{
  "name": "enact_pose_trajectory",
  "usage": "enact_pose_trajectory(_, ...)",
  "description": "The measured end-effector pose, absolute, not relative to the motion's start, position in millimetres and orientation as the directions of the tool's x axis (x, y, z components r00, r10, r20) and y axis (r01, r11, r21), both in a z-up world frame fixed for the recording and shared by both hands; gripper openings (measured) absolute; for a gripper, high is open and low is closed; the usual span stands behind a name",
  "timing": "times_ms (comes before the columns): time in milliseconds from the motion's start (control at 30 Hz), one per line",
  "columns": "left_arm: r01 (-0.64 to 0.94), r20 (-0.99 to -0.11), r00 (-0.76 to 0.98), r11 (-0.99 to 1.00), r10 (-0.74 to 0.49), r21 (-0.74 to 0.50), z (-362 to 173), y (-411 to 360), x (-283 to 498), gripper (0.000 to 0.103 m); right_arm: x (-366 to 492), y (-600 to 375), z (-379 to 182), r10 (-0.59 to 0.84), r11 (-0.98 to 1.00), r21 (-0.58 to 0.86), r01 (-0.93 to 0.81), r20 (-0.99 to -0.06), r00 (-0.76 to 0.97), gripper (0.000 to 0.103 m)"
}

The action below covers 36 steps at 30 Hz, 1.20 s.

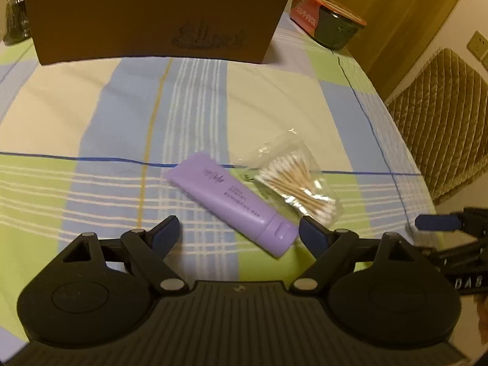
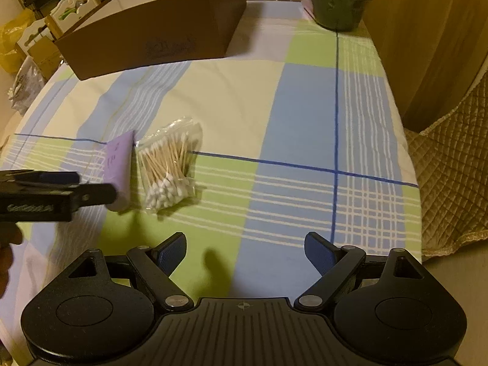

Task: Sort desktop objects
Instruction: 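Grasp the lavender tube with the left gripper, then grasp the cotton swab bag with the right gripper while the left gripper holds the lavender tube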

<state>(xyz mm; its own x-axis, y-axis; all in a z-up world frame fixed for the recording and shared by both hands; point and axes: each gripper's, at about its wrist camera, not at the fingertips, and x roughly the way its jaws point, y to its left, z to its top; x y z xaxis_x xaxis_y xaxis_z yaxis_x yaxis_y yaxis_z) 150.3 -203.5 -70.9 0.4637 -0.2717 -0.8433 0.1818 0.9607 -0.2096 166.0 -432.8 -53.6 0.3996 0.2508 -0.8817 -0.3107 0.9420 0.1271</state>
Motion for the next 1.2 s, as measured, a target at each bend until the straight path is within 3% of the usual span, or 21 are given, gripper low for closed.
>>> enact_pose_trajectory(167,0.165,-0.858,0.466,0.974,-0.214,-0.153,-66.4,-174.7,141.8,0.082,170.9,-423.9,-53.7,0.270,0.936,0.141,-0.322,-0.874,0.404,0.087)
enact_pose_trajectory(367,0.252,-0.830,0.484,0.952,-0.278,-0.172,-62.0,-181.6,145.9,0.080,174.2,-412.3,-52.5,0.281,0.930,0.142,-0.339,-0.870,0.405,0.087)
enact_pose_trajectory(500,0.327,-0.837,0.461,0.933,-0.295,-0.149,-68.0,-200.4,152.6,0.060,175.3,-411.1,-52.0,0.277,0.931,0.137,-0.338,-0.869,0.411,0.087)
enact_pose_trajectory(600,0.353,-0.850,0.447,0.928,-0.280,-0.120,-74.9,-206.0,155.5,0.037,177.1,-411.7,-52.8,0.275,0.933,0.137,-0.333,-0.867,0.415,0.087)
enact_pose_trajectory(733,0.373,-0.852,0.452,0.924,-0.264,-0.088,-77.1,-202.7,154.0,0.024,181.0,-407.2,-54.8,0.283,0.930,0.140,-0.339,-0.863,0.418,0.087)
enact_pose_trajectory(1200,0.336,-0.854,0.474,0.941,-0.214,-0.050,-61.7,-147.9,141.6,0.023,208.2,-343.1,-72.4,0.318,0.876,0.108,-0.469,-0.862,0.395,0.087)
